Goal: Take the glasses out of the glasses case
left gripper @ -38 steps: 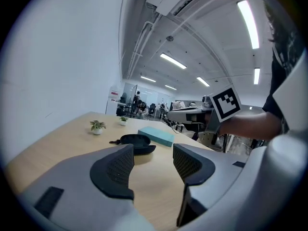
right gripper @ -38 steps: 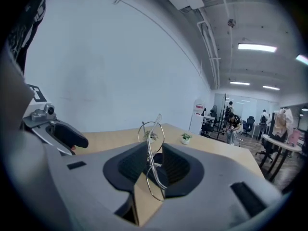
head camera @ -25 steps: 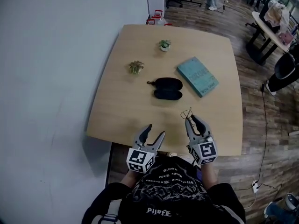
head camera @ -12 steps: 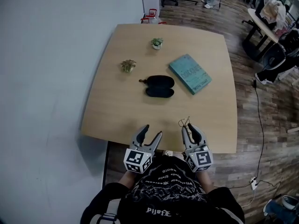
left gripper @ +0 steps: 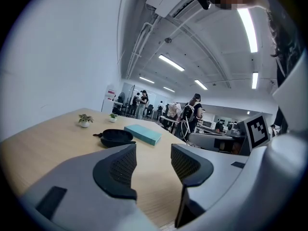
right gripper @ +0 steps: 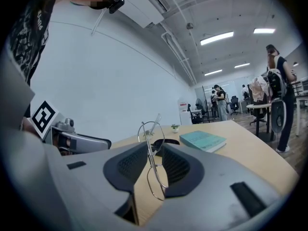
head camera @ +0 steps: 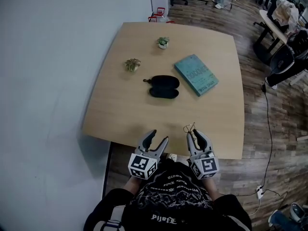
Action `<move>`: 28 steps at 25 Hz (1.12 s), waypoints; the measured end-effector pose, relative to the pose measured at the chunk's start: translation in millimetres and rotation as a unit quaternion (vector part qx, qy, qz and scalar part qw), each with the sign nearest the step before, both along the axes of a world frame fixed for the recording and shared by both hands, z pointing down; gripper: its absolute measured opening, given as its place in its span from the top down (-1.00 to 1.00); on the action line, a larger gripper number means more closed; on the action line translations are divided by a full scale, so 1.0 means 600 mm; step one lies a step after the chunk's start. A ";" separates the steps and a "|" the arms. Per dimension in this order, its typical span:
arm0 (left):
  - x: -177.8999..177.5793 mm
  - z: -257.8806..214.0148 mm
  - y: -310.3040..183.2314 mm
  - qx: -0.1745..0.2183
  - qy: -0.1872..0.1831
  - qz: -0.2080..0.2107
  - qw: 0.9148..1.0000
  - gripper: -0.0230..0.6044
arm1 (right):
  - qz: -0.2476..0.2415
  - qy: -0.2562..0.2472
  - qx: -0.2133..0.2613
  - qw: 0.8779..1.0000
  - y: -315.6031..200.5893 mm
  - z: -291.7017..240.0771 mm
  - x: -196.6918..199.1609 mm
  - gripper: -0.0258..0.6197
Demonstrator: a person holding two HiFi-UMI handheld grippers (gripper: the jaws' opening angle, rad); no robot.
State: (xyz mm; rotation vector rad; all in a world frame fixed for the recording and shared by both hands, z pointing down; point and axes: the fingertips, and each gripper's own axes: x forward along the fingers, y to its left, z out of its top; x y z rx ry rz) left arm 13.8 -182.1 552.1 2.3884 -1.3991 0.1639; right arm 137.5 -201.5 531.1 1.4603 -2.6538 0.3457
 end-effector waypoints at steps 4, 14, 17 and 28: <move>-0.001 0.003 0.007 0.002 0.009 -0.014 1.000 0.58 | -0.015 0.003 0.000 1.000 0.004 0.004 -0.005 0.61; -0.006 0.000 0.016 0.004 0.011 -0.029 1.000 0.91 | -0.028 0.012 0.006 1.000 0.006 -0.003 -0.011 0.63; 0.002 0.001 0.018 0.008 0.008 -0.017 1.000 0.91 | -0.025 0.018 0.003 1.000 0.007 0.003 -0.010 0.63; -0.002 0.004 0.021 0.008 0.022 -0.013 1.000 0.91 | -0.020 0.018 -0.001 1.000 0.009 0.008 -0.006 0.63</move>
